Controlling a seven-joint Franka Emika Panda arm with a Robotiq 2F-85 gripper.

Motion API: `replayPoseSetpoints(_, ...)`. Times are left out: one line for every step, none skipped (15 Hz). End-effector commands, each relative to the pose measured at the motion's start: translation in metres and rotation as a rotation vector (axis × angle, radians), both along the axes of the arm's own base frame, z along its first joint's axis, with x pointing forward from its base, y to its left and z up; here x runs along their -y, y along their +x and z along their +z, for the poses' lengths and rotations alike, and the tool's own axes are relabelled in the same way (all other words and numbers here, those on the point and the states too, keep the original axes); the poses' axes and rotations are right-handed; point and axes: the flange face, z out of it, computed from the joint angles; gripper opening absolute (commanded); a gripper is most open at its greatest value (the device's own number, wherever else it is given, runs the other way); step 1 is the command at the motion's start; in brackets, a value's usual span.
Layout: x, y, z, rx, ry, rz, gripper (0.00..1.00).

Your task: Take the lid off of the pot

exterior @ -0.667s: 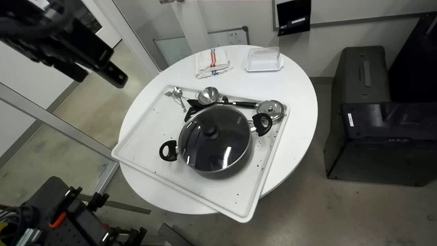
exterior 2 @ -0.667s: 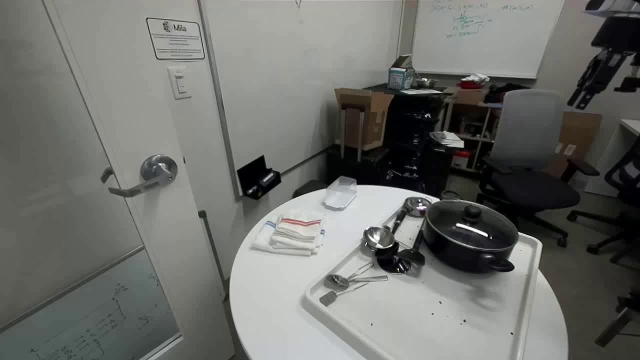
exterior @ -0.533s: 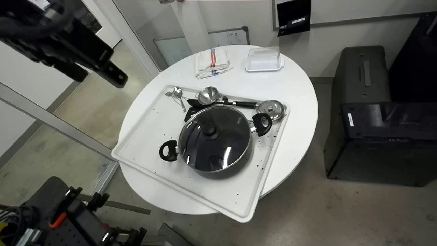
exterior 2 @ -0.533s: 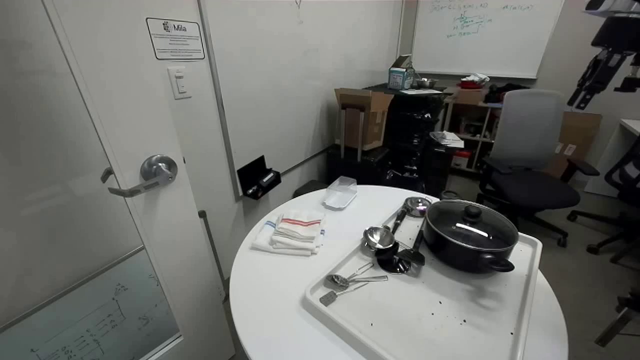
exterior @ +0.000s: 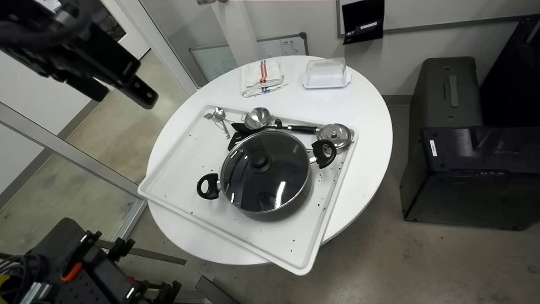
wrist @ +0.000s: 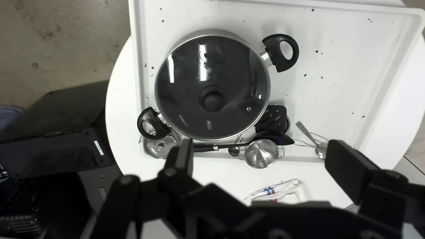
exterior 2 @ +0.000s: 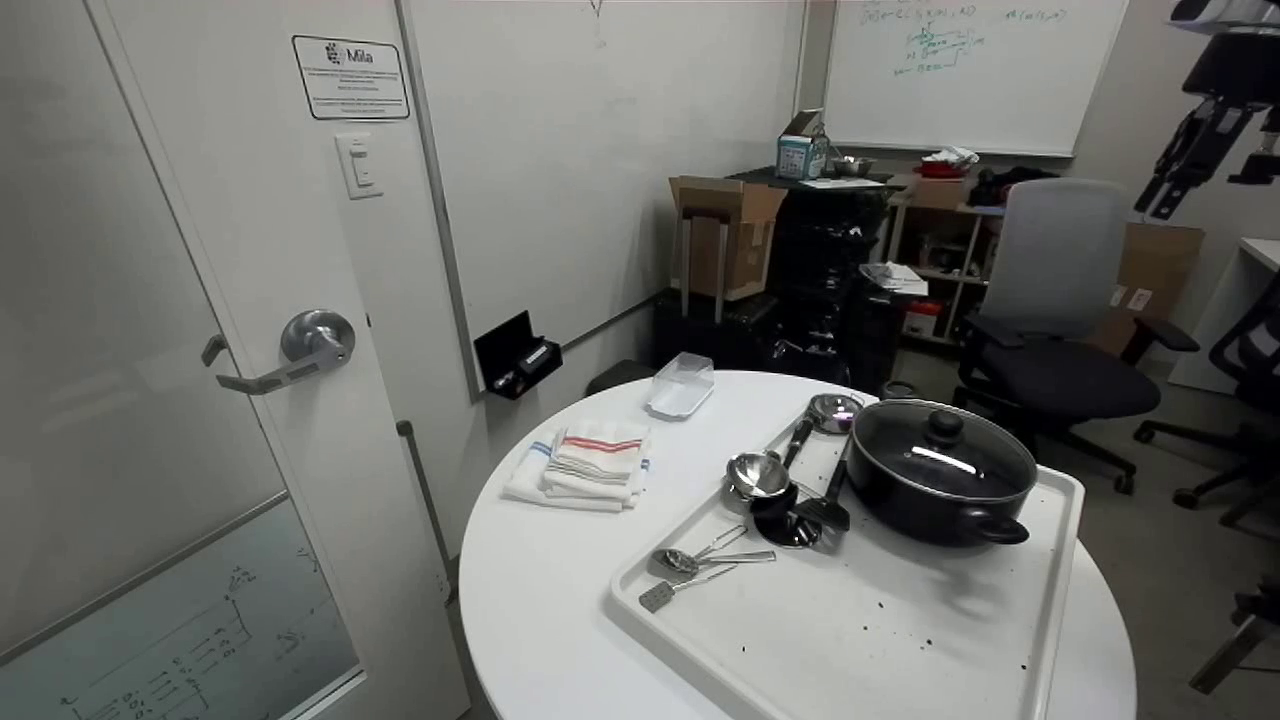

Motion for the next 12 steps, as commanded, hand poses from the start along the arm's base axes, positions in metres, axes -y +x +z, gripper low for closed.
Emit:
replayPoseSetpoints(-0.001, 0.004, -0.001, -0.011, 0.0, -0.004, 1.0)
replayPoseSetpoints(-0.002, 0.007, -0.003, -0.019, -0.002, -0.006, 1.0)
replayPoseSetpoints(-0.003, 0.01, -0.005, -0.03, -0.004, -0.004, 1.0)
replayPoseSetpoints(-0.005, 0.014, -0.009, -0.043, -0.007, -0.009, 1.0)
replayPoseSetpoints(-0.006, 0.017, -0.013, -0.056, -0.01, -0.013, 1.0)
replayPoseSetpoints(-0.007, 0.022, -0.018, -0.07, -0.015, -0.018, 1.0)
replayPoseSetpoints(-0.009, 0.025, -0.023, -0.083, -0.017, -0.022, 1.0)
replayPoseSetpoints(-0.01, 0.029, -0.029, -0.101, -0.021, -0.026, 1.0)
replayPoseSetpoints(-0.011, 0.034, -0.035, -0.118, -0.026, -0.033, 1.0)
replayPoseSetpoints(-0.012, 0.039, -0.042, -0.139, -0.031, -0.039, 1.0)
replayPoseSetpoints(-0.013, 0.044, -0.048, -0.155, -0.035, -0.046, 1.0)
replayPoseSetpoints(-0.013, 0.049, -0.056, -0.173, -0.038, -0.051, 1.0)
